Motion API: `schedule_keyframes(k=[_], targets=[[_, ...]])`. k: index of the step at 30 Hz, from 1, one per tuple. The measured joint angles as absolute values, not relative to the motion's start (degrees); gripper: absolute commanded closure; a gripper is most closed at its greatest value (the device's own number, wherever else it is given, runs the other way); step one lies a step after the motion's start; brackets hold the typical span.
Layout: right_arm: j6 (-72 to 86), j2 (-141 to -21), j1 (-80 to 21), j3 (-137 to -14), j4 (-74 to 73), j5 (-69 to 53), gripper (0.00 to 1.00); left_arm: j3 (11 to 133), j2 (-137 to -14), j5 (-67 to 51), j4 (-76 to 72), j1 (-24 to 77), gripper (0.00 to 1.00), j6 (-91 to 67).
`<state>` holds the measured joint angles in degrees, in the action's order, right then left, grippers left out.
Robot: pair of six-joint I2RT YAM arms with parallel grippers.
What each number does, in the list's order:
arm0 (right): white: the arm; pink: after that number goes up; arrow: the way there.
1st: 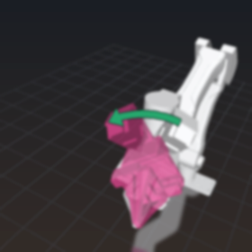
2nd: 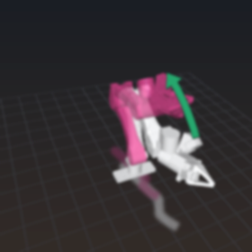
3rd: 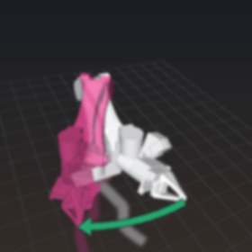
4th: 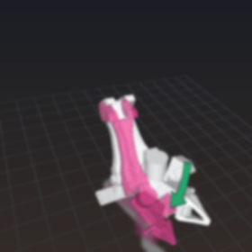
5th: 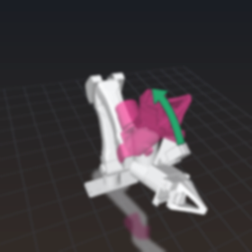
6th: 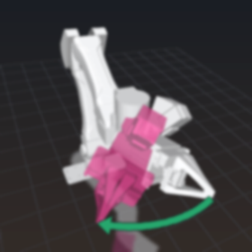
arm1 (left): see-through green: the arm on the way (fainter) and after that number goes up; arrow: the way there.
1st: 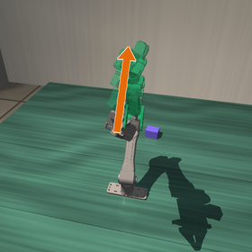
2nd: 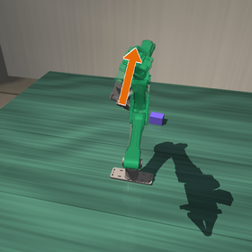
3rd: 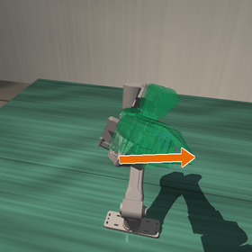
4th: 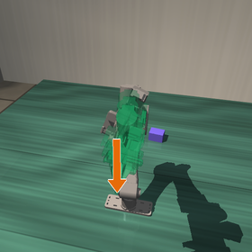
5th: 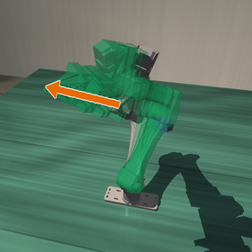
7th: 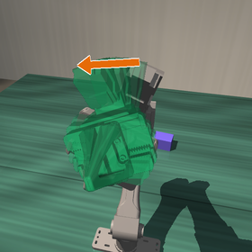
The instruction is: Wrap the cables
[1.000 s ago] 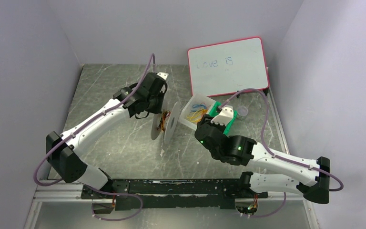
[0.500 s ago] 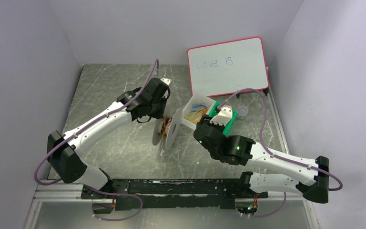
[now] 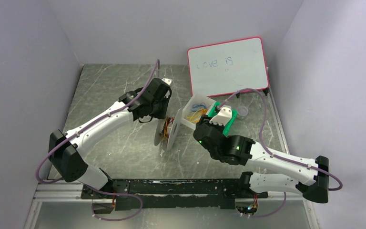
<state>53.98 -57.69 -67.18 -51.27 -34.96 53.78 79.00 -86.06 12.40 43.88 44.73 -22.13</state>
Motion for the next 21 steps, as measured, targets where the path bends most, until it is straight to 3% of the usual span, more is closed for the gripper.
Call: schedule_keyframes(k=[13,21], targets=[[50.6,-59.1,-65.9,-51.7,-35.0,53.5,0.34,79.1,-85.9,12.9,43.6,44.7,0.36,-22.3],[42.9,-62.5,-53.5,-52.5,-31.4,42.7,0.34,79.3,-81.7,14.0,43.4,44.8,0.28,-20.9]])
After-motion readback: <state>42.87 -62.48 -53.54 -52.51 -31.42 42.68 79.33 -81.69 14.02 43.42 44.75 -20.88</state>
